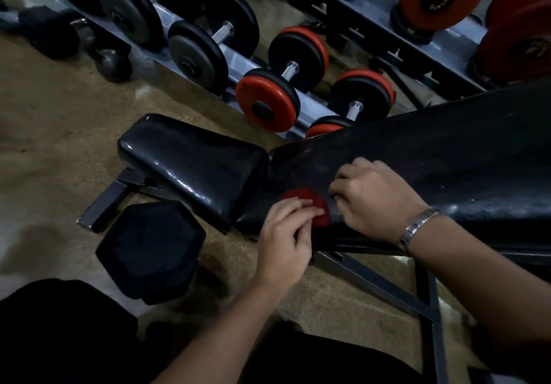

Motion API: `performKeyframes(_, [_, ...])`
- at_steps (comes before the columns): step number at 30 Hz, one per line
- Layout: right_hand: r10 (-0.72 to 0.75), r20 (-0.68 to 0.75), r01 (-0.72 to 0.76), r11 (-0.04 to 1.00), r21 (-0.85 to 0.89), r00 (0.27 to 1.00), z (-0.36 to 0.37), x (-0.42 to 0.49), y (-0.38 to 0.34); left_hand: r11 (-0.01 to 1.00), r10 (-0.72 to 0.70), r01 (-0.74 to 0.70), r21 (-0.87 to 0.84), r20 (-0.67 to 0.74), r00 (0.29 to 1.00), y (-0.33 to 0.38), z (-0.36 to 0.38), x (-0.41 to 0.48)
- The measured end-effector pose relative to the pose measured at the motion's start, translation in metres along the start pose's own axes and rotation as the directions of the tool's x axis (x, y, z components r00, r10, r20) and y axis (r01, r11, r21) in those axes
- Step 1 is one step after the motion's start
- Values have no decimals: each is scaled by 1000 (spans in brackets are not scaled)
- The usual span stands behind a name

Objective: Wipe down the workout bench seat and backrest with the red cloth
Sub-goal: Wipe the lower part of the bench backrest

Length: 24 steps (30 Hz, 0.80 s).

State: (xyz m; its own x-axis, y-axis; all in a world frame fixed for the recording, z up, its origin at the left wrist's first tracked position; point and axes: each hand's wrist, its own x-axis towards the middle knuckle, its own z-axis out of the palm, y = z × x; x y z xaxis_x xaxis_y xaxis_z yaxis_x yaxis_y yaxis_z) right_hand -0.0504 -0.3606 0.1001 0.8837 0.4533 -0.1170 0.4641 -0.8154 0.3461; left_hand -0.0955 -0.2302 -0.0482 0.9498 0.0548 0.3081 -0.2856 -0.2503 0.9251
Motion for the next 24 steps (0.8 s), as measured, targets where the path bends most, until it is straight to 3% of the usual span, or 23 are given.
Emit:
performKeyframes(3, [-2, 9, 2, 1000, 1, 1000, 0, -3, -2, 996, 81, -82, 21, 19, 996, -14, -11, -7])
performKeyframes(8, [6, 18, -6, 1000, -11, 1000, 1, -6, -4, 983, -183, 183, 3, -20, 983, -7, -3, 28])
performKeyframes(14, [17, 35, -16, 1000, -26, 999, 2, -3, -6, 998, 60, -58, -25, 59, 996, -15, -13, 5])
performKeyframes(20, [20, 42, -19, 1000, -19, 999, 1, 0, -5, 999, -42, 41, 12, 64, 997, -26, -10, 48])
performKeyframes(24, [19, 29, -19, 1000, -24, 999, 2, 2, -6, 997, 65, -60, -52, 96, 993, -14, -8, 33])
